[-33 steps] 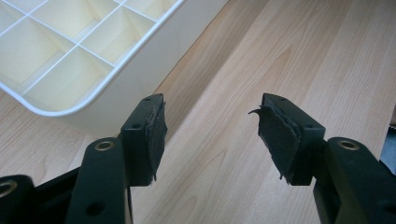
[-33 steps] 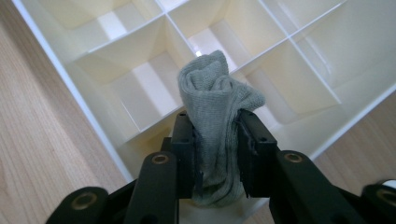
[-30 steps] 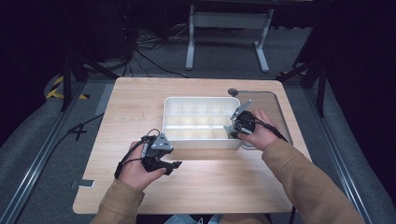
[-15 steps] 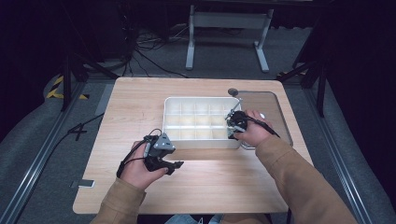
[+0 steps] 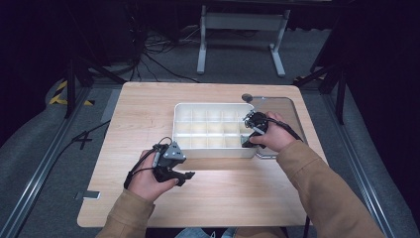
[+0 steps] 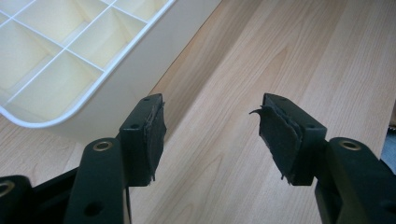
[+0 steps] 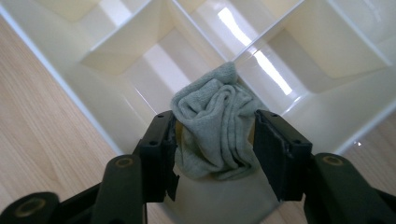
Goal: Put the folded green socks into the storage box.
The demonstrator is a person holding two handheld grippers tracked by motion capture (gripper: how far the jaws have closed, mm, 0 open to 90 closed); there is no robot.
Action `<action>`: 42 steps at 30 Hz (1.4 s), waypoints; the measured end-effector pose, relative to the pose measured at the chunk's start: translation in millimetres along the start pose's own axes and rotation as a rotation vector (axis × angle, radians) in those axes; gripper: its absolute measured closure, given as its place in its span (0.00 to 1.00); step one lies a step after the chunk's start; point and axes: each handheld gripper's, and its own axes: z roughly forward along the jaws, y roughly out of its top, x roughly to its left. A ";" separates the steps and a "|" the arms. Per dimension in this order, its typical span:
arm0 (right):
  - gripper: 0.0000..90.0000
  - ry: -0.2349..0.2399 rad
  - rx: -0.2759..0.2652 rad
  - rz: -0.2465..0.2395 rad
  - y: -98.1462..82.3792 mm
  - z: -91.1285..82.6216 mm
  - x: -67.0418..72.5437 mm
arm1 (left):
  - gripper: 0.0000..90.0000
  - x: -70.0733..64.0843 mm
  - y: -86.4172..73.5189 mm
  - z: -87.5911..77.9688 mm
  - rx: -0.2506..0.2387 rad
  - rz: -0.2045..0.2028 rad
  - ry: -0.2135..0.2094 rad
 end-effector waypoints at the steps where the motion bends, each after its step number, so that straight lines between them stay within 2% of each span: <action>1: 0.59 -0.003 -0.018 -0.005 0.6 -4.8 -0.1 | 0.46 0.0 0.0 0.0 0.000 0.000 0.000; 2: 0.59 -0.003 -0.018 -0.005 0.6 -4.8 -0.1 | 0.46 0.0 0.0 0.3 0.000 -0.001 -0.002; 3: 0.66 -0.006 -0.039 -0.009 1.8 -8.0 0.5 | 0.46 0.0 0.1 0.8 0.004 0.001 -0.002; 4: 0.66 -0.006 -0.039 -0.009 1.8 -8.0 0.5 | 0.46 0.0 0.1 0.8 0.004 0.001 -0.002; 5: 0.70 -0.005 -0.037 -0.017 2.4 -6.6 0.8 | 0.46 -0.1 0.3 1.1 0.006 0.006 -0.003; 7: 0.83 0.005 -0.025 -0.017 3.6 0.6 1.0 | 0.46 -0.2 0.5 1.1 0.007 0.008 -0.002; 8: 0.87 0.022 -0.025 -0.009 3.8 3.4 0.9 | 0.46 -0.3 0.5 1.1 0.007 0.008 -0.002; 9: 0.89 0.014 -0.013 -0.007 4.3 5.8 0.4 | 0.46 -0.4 0.4 1.1 0.007 0.007 -0.002; 14: 0.92 0.001 0.040 -0.021 5.9 19.8 0.3 | 0.46 -0.6 0.1 0.9 0.004 0.004 -0.003; 17: 0.92 -0.033 0.082 -0.042 10.3 25.2 5.5 | 0.46 -0.8 -0.4 0.4 0.001 0.002 -0.003; 20: 0.91 -0.041 0.083 -0.049 10.7 24.8 6.5 | 0.46 -0.4 -0.8 -1.4 -0.002 0.001 -0.002; 21: 0.89 -0.034 0.075 -0.037 9.7 23.9 5.8 | 0.45 -0.3 -1.0 -1.6 -0.006 0.000 -0.001; 24: 0.81 0.003 0.007 0.008 1.4 17.4 -0.3 | 0.45 0.7 -0.9 -1.5 -0.002 0.002 -0.003; 27: 0.71 0.018 -0.054 0.017 -5.1 10.7 -2.7 | 0.45 1.2 0.0 -0.6 -0.001 -0.001 -0.004; 30: 0.68 0.024 -0.103 0.022 -9.8 0.1 -2.2 | 0.45 0.6 0.1 -0.7 -0.004 0.000 -0.006; 31: 0.66 0.029 -0.153 0.028 -12.3 -9.2 -1.5 | 0.45 0.4 0.0 -1.1 -0.003 0.000 -0.006; 32: 0.66 0.029 -0.153 0.028 -12.3 -9.2 -1.5 | 0.45 0.3 -0.2 -1.4 -0.007 -0.002 -0.007; 36: 0.64 0.029 -0.246 0.008 -18.0 -29.0 0.7 | 0.45 0.6 -0.2 -4.0 -0.007 0.000 -0.003; 42: 0.63 0.046 -0.326 -0.002 -29.9 -50.8 5.4 | 0.45 1.3 1.4 -7.7 -0.012 0.000 -0.008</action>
